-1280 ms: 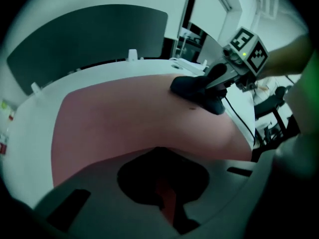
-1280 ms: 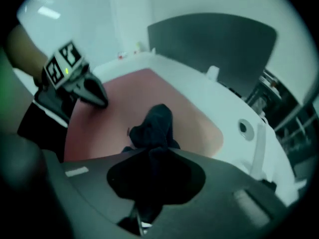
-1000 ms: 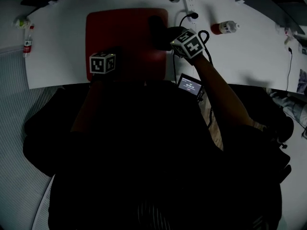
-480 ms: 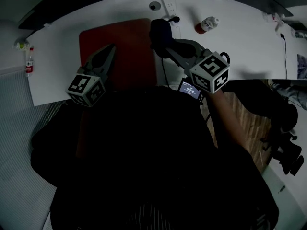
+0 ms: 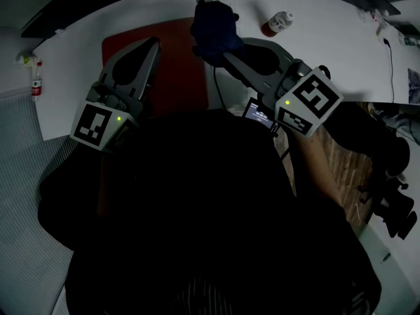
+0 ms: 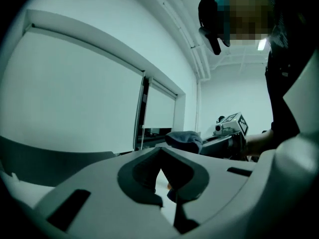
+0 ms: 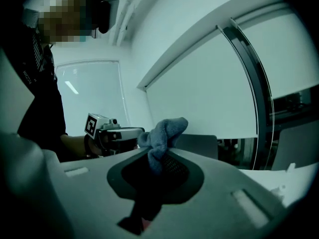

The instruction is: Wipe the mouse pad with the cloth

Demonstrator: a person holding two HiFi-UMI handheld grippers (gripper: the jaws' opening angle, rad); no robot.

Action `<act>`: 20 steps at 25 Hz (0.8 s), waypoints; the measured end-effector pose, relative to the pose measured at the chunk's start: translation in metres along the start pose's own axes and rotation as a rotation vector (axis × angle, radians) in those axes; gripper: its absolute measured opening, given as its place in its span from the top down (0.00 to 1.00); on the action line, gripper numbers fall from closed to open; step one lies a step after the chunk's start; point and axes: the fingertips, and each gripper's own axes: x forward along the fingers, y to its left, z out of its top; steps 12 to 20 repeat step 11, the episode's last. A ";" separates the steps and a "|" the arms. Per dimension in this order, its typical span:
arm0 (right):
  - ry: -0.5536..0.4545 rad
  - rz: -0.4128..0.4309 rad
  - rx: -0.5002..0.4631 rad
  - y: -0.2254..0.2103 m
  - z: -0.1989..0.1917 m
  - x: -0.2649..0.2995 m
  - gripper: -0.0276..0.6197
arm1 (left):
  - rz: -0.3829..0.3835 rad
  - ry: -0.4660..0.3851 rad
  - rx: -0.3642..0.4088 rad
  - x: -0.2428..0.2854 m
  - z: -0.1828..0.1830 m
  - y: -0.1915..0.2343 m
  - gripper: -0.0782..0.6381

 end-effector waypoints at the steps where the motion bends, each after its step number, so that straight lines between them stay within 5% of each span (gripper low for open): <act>1: -0.004 0.003 0.009 -0.001 0.000 -0.003 0.90 | 0.010 -0.001 0.006 -0.002 0.002 0.001 0.88; 5: -0.007 0.034 0.031 0.005 -0.007 -0.006 0.90 | 0.017 0.030 0.011 -0.009 0.002 -0.008 0.88; 11: 0.005 0.098 0.013 0.035 -0.010 0.010 0.90 | 0.068 0.016 -0.091 -0.017 -0.003 -0.020 0.88; 20: 0.005 0.098 0.013 0.035 -0.010 0.010 0.90 | 0.068 0.016 -0.091 -0.017 -0.003 -0.020 0.88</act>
